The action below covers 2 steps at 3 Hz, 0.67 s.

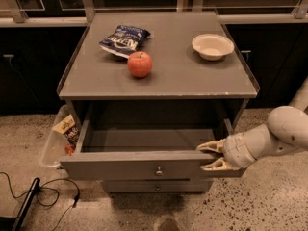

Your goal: Open top drawer

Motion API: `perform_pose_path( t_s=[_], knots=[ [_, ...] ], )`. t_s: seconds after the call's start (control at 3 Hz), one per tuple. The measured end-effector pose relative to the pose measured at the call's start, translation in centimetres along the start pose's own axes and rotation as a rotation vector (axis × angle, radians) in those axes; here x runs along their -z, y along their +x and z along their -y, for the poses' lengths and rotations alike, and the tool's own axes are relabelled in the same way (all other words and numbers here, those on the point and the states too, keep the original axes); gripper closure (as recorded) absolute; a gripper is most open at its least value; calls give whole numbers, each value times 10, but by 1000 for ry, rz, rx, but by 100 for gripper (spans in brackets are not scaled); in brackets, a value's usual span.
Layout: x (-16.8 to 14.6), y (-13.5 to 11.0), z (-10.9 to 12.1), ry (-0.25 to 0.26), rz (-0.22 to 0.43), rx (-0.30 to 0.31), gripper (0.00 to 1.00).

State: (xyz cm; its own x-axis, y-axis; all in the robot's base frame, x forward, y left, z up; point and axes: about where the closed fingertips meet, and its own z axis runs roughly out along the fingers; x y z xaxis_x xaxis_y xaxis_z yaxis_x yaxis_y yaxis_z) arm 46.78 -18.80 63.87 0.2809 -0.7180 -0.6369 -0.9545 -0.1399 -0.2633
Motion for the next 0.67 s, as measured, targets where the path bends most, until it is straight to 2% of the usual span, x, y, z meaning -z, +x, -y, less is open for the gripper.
perform_pose_path(
  t_s=[0.33,0.67],
  knots=[
    [0,0,0,0,0,0,82],
    [0,0,0,0,0,0,58]
  ],
)
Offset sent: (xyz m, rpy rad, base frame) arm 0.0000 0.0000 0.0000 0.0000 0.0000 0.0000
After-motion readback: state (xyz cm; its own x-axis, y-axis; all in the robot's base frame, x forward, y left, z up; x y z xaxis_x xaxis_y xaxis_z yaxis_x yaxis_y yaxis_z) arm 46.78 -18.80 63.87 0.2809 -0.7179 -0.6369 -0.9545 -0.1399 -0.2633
